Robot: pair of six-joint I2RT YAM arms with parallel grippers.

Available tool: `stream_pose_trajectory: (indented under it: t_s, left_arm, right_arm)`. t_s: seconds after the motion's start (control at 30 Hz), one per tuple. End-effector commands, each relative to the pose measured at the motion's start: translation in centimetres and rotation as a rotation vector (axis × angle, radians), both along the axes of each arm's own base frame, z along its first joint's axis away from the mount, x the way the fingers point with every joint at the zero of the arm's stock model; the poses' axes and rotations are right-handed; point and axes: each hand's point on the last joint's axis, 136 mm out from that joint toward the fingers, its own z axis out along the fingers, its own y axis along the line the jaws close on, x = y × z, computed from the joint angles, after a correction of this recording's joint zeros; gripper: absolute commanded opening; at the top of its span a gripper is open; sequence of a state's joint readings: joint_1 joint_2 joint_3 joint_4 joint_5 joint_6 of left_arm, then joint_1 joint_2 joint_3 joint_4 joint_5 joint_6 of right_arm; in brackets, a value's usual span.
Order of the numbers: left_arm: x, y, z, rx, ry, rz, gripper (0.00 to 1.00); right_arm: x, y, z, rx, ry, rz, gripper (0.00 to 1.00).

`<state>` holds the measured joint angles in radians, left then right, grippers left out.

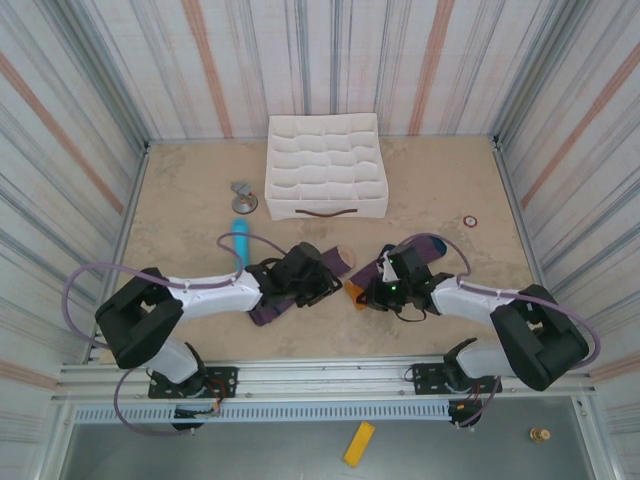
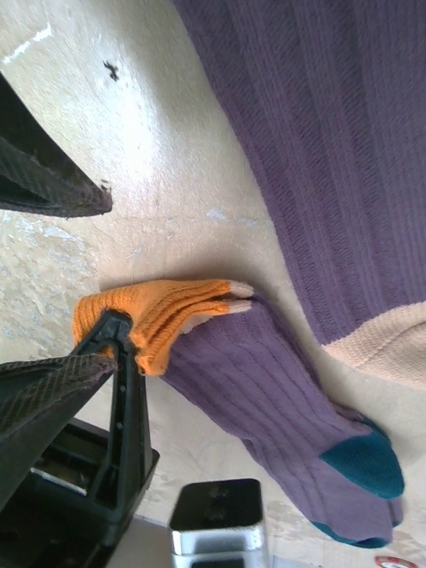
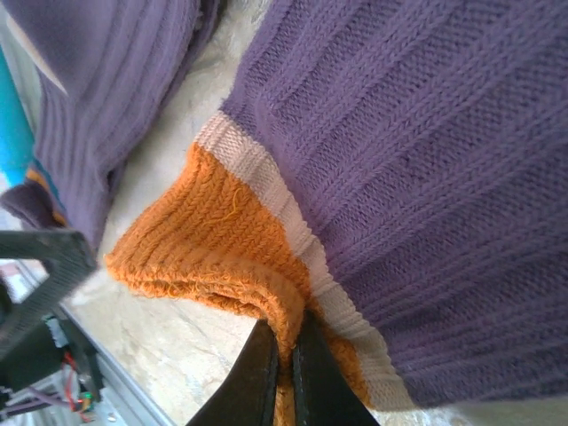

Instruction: Roll the socks

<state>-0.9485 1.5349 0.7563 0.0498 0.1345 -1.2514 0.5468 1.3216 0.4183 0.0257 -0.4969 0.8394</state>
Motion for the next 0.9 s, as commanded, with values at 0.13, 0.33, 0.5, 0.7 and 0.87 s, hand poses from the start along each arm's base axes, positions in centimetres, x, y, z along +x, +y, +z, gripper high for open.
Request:
stream_pose_trajectory:
  t_s: [0.13,0.33,0.5,0.7,0.87]
  left_arm:
    - [0.0,-2.0,-0.5,-0.037,-0.063,-0.083,0.51]
    - [0.0,-2.6,-2.0,0.002,-0.051,-0.131,0.45]
    - [0.4,-3.0,-2.8,0.011,-0.072,-0.143,0.43]
    - [1.0,-4.0,-3.6,0.003,-0.108,-0.171,0.42]
    - [1.1,-3.9,-5.2,0.033,-0.089,-0.166,0.42]
  right_arm:
    - [-0.7,-0.3,-1.1,0.062,0.15,-0.041,0.0]
    - [0.0,-1.0,-1.3,0.111,0.191,-0.104,0.0]
    - [0.0,-1.3,-1.6,0.115,0.215,-0.118,0.0]
    - [0.0,-1.4,-1.9,0.12,0.224,-0.123,0.0]
    - [0.3,-1.4,-1.8,0.129,0.226,-0.132,0.0]
